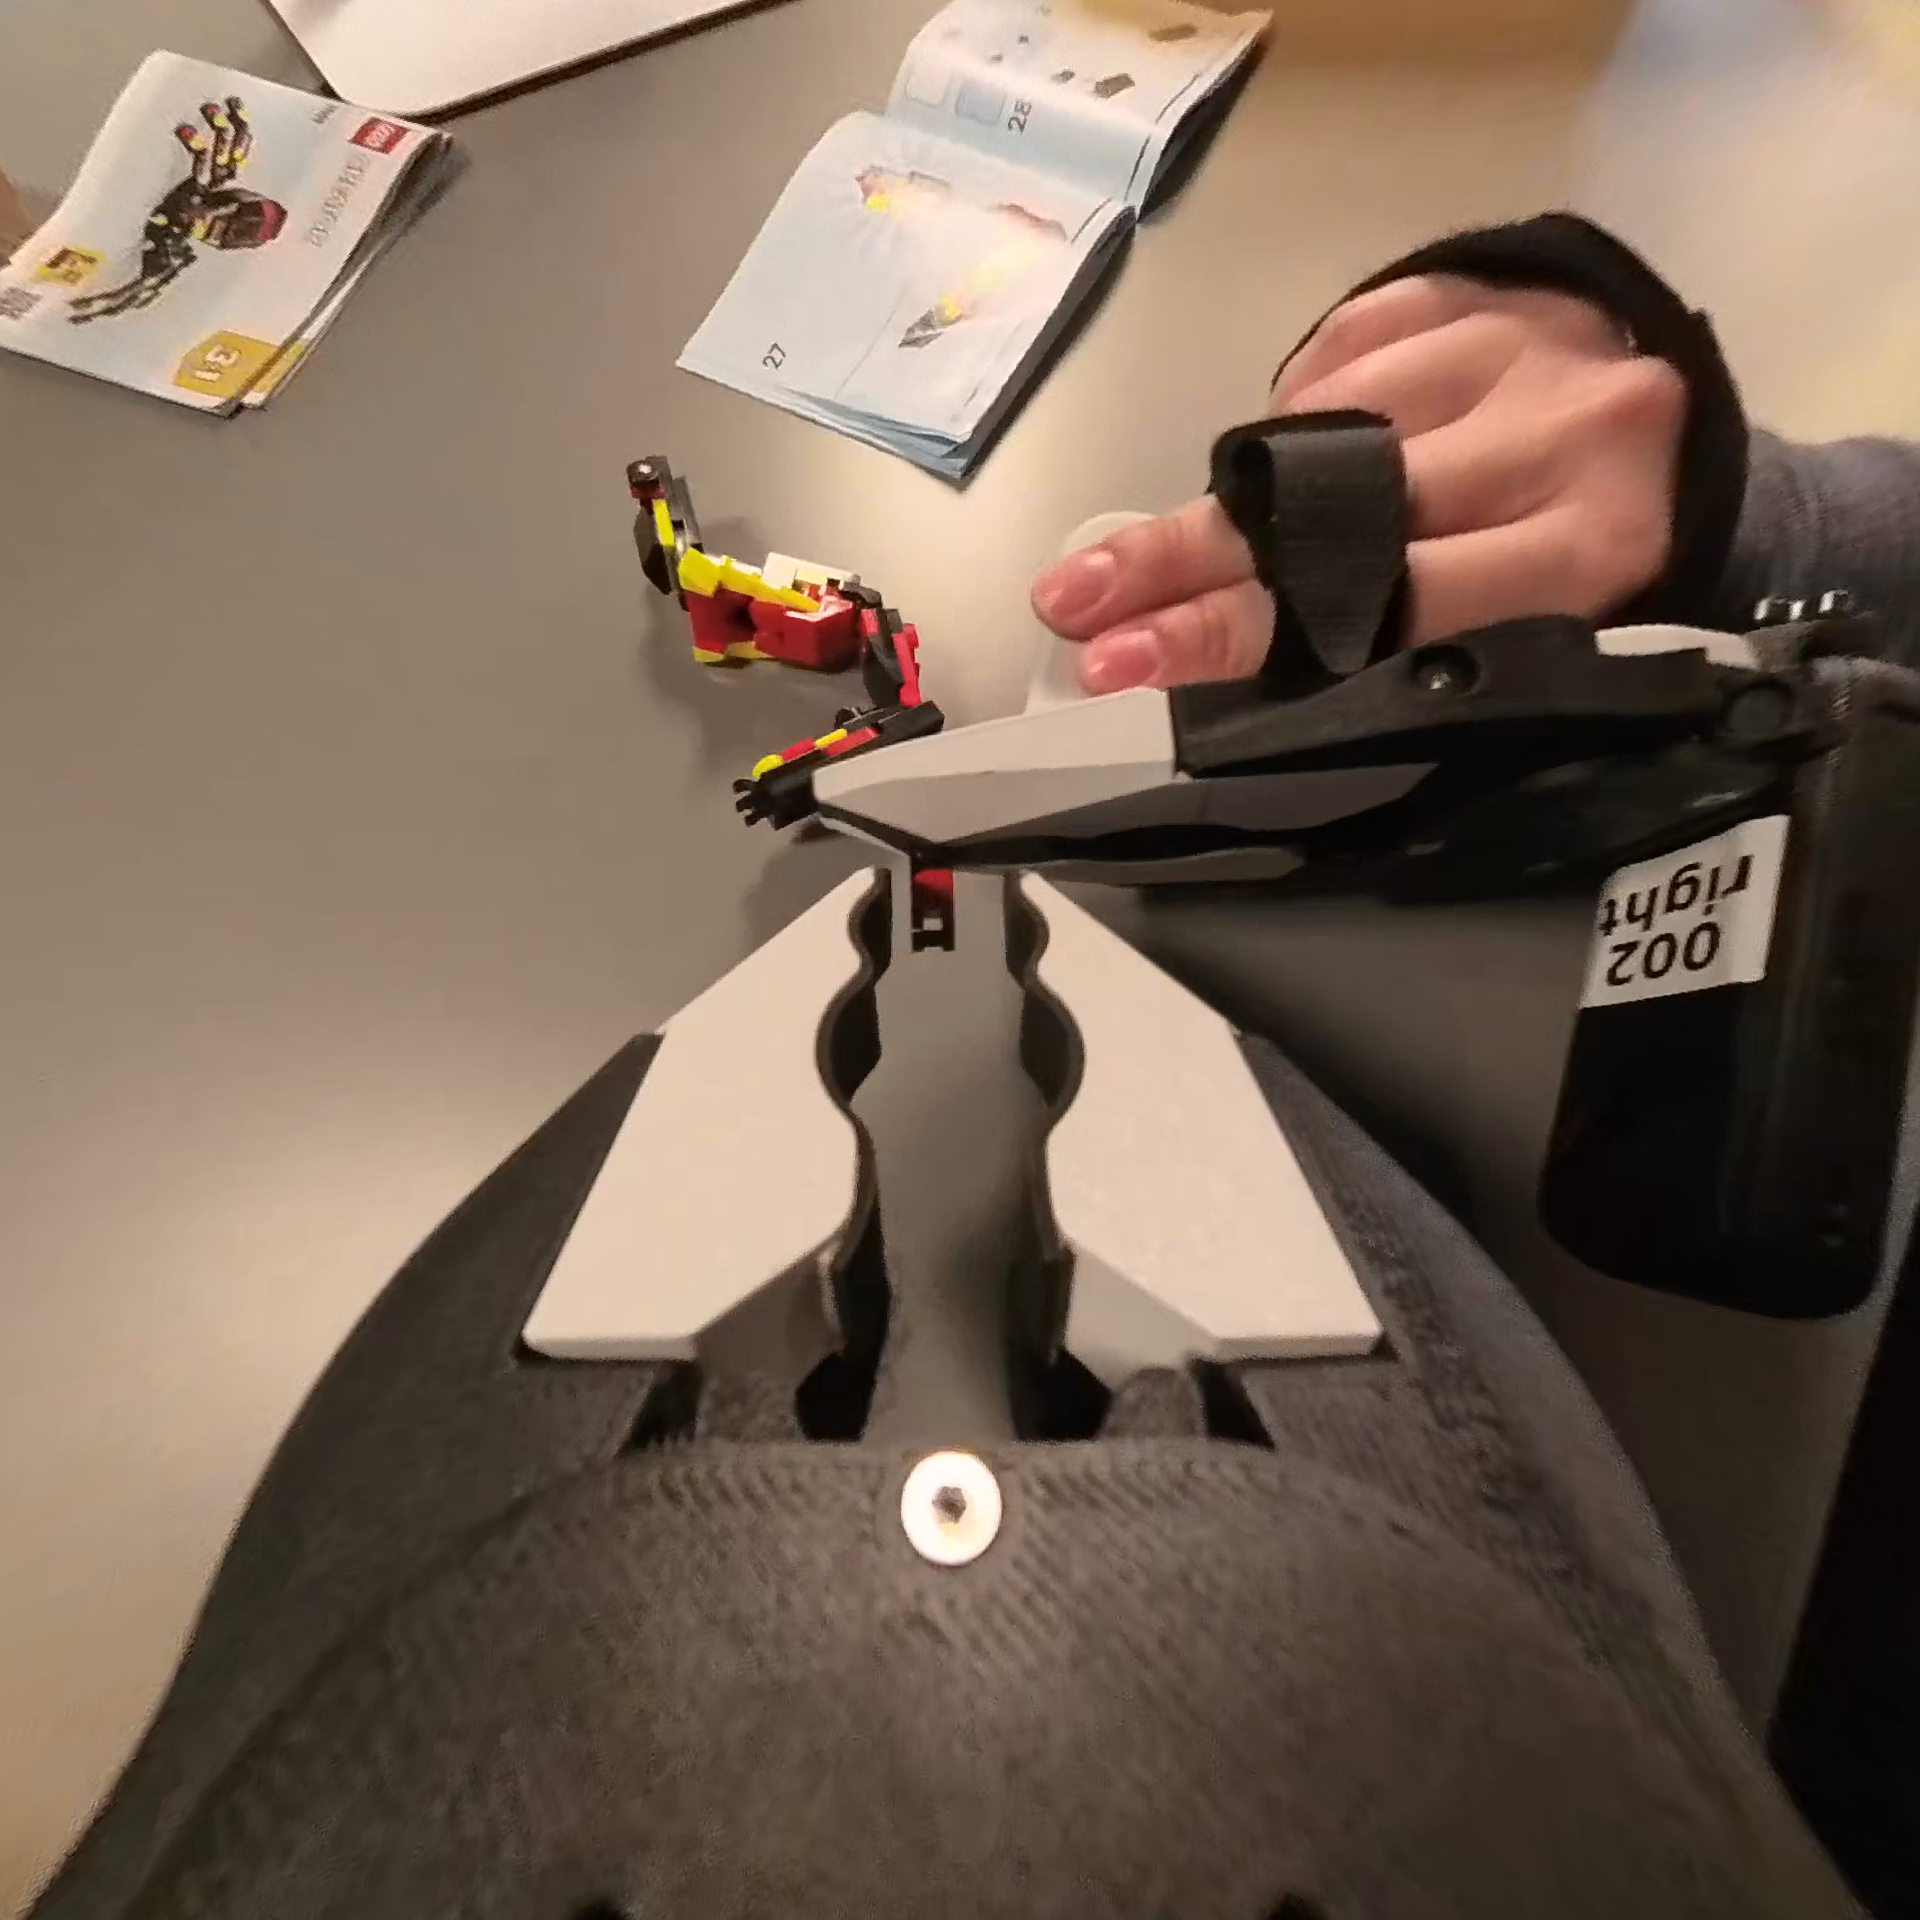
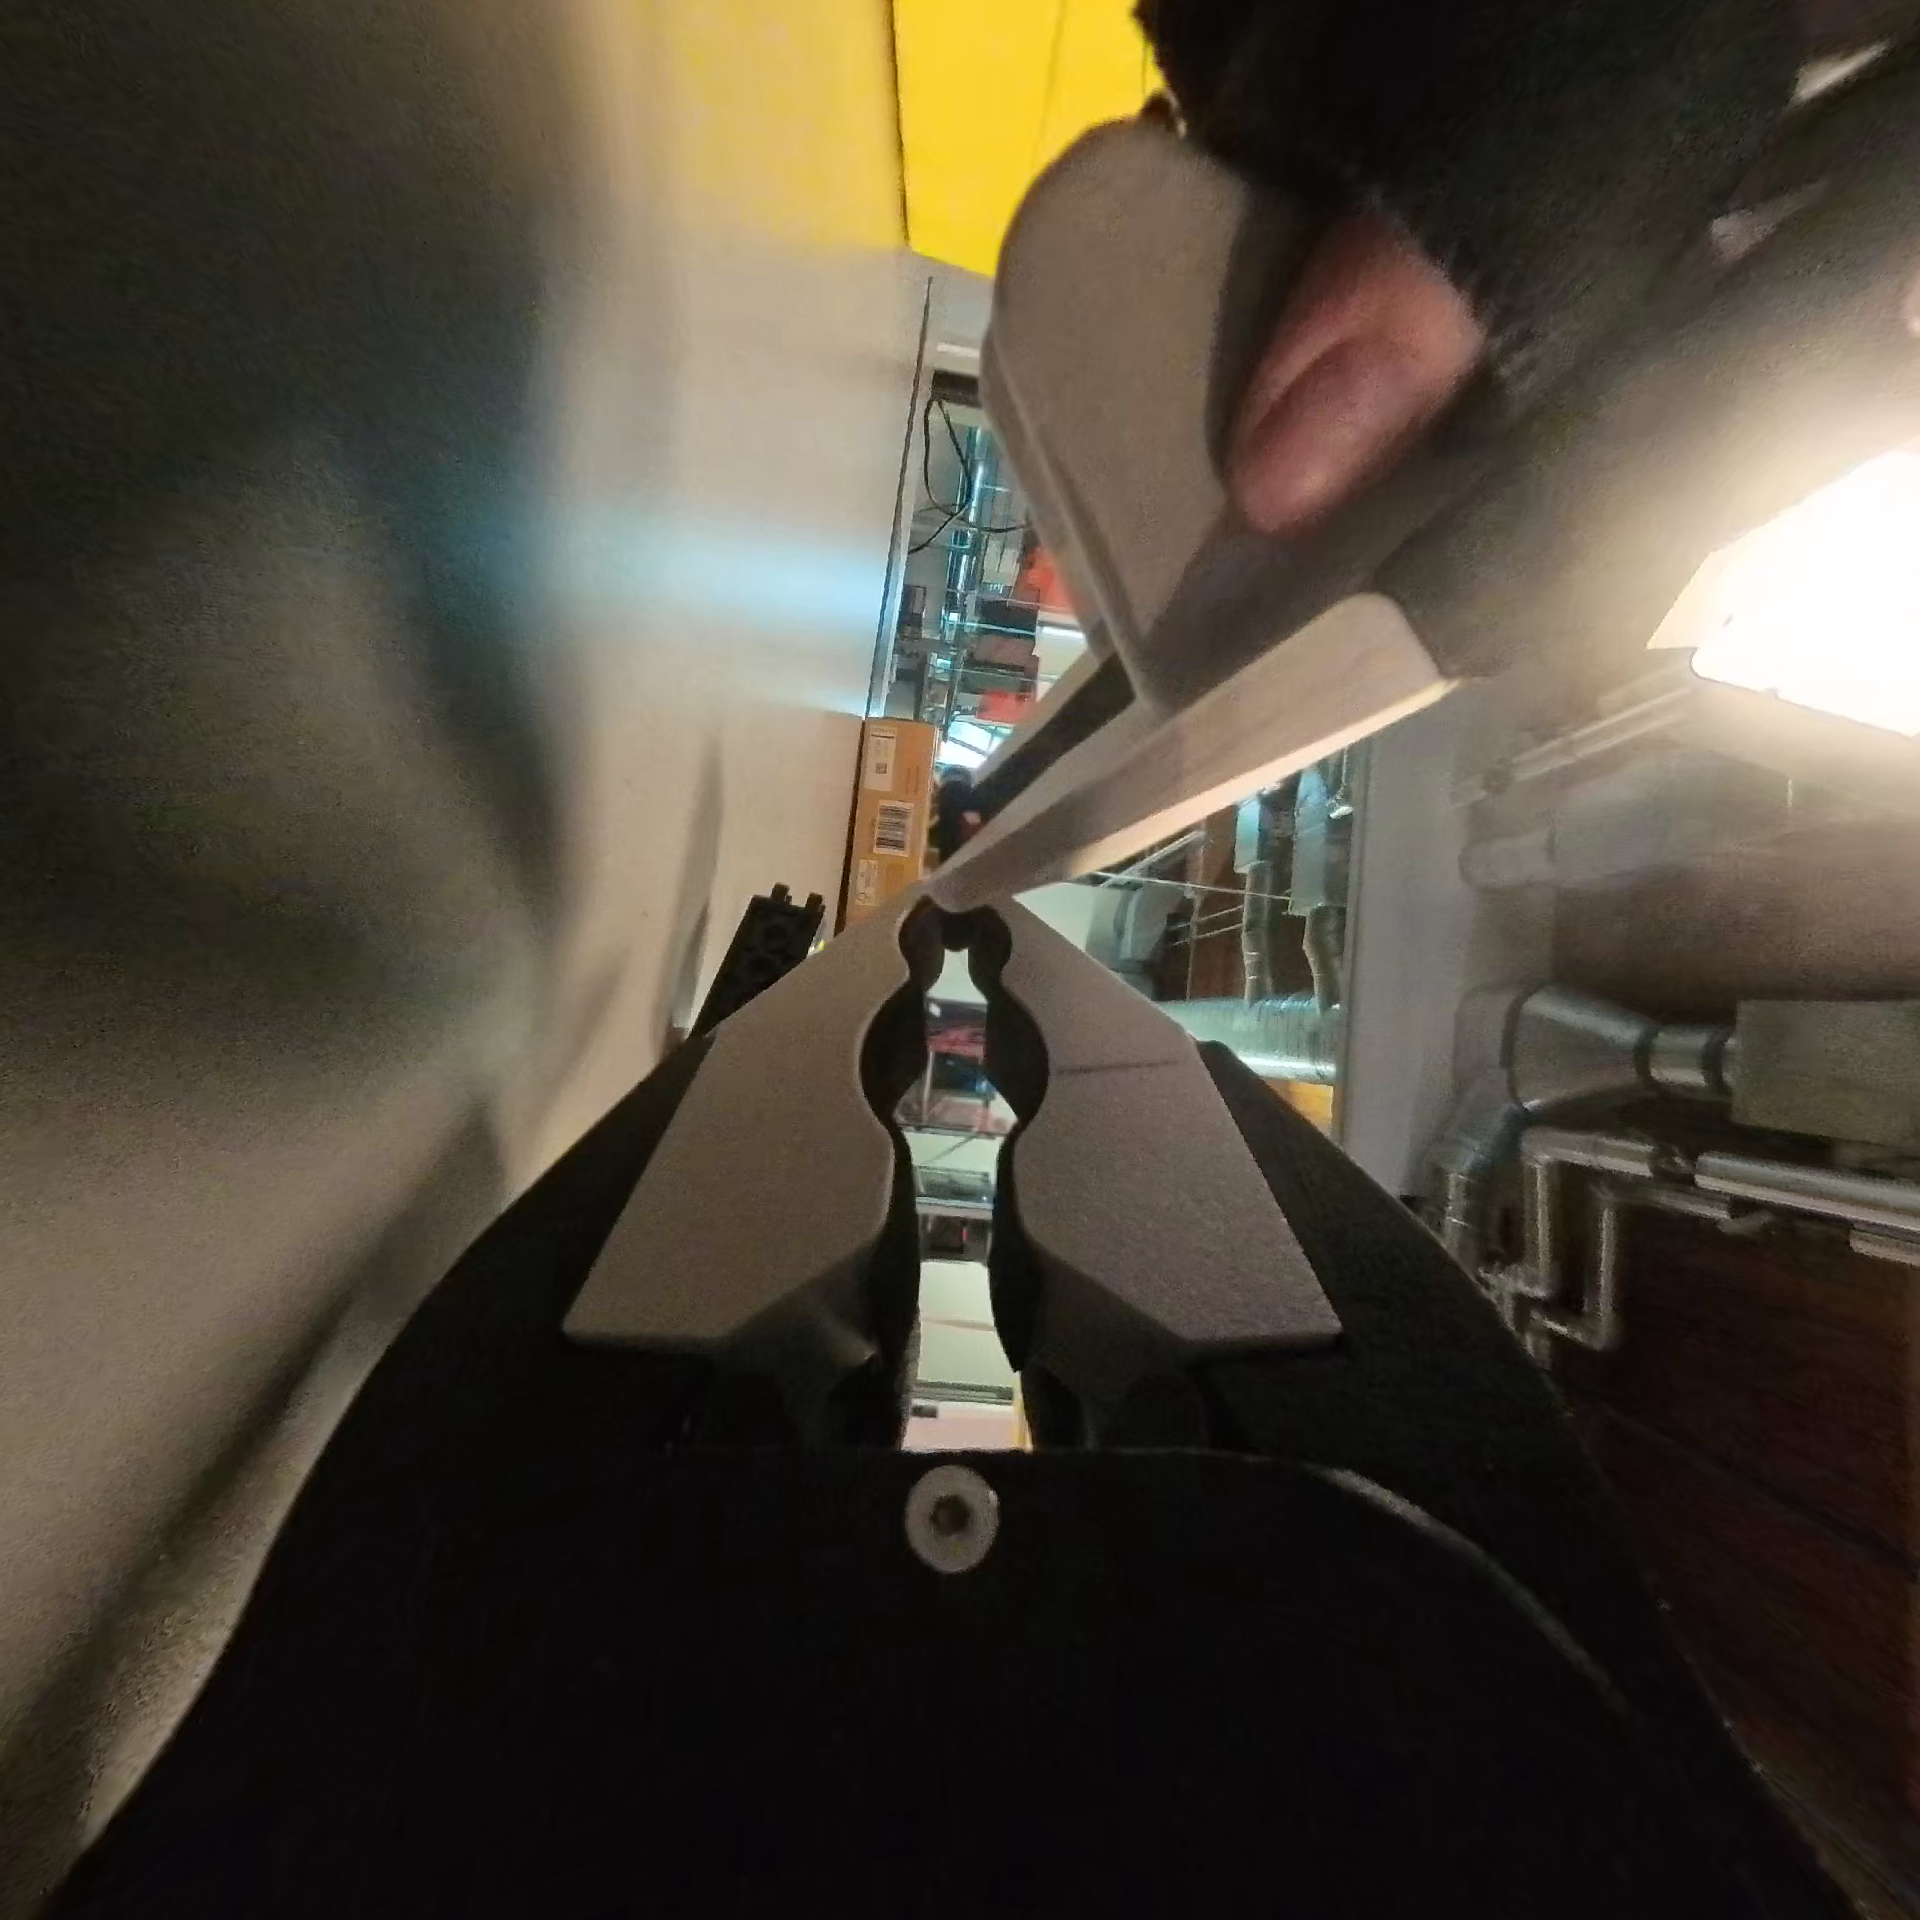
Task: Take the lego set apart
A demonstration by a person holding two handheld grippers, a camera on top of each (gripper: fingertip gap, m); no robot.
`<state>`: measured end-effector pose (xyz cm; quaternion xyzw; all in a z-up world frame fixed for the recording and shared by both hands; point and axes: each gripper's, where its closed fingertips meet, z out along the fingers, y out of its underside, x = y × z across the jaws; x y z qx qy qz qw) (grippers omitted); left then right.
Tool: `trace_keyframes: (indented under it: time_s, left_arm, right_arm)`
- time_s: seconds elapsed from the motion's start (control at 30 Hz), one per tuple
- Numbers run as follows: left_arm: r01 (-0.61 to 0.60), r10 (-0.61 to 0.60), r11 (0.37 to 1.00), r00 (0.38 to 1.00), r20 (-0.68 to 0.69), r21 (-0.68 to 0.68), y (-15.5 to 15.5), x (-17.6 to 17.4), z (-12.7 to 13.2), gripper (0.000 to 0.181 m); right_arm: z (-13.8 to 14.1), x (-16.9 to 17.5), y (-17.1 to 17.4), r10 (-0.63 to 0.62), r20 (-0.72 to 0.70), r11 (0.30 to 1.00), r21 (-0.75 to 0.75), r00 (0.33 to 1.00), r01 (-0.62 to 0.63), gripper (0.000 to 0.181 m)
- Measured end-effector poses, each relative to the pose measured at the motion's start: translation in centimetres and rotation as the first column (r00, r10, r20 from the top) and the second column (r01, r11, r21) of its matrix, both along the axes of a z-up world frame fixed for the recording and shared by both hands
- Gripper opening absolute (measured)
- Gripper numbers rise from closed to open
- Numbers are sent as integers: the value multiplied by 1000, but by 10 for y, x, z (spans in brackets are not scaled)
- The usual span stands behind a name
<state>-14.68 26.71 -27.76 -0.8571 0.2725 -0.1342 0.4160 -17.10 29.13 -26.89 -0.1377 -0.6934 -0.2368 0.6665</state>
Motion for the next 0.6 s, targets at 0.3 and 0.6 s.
trace_keyframes:
  time_s: [0.3, 0.6]
  left_arm:
    - [-3, 3, 1000, 1000, -31, -15, 1, -3, 0, 6]
    - [-27, 27, 1000, 1000, -15, -8, 5, -6, 2, 6]
  right_arm:
    - [-1, -1, -1, 13, -15, 999, -29, 1000, -13, 1]
    - [0, -1, -2, 19, -33, 998, -53, 999, -21, 4]
